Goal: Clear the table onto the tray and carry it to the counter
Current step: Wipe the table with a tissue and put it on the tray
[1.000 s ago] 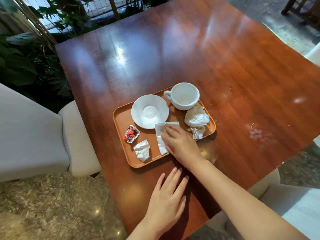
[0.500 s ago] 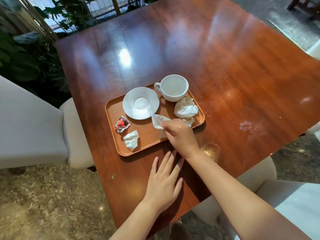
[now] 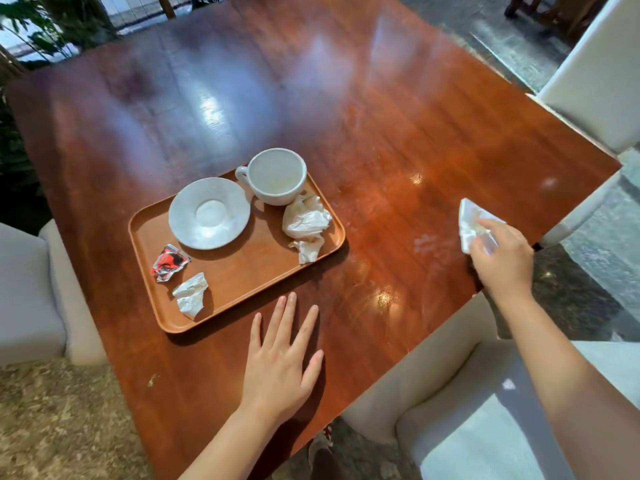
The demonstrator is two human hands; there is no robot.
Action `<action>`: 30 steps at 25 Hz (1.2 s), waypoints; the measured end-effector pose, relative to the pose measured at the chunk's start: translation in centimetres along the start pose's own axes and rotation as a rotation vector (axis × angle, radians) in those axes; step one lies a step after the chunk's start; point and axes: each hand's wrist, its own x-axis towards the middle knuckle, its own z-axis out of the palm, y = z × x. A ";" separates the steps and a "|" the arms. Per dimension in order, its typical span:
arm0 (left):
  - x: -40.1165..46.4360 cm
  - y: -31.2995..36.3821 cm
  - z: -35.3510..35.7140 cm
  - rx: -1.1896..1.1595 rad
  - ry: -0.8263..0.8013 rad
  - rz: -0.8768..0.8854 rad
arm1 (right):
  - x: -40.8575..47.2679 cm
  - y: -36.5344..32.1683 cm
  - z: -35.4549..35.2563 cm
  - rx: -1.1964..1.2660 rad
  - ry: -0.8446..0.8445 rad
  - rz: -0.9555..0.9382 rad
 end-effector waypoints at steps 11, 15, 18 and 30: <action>0.0 0.3 -0.1 -0.009 0.000 -0.019 | -1.4 1.8 2.8 -0.226 -0.385 -0.198; 0.1 0.2 -0.2 -0.004 0.010 -0.012 | -5.8 0.2 3.1 -0.170 -0.406 -0.332; -0.1 0.3 -0.2 -0.014 0.013 -0.013 | -9.0 -0.7 3.1 -0.132 -0.394 -0.434; -0.1 0.2 -0.2 -0.008 0.021 -0.007 | -8.1 -3.4 1.5 0.298 -0.130 -0.273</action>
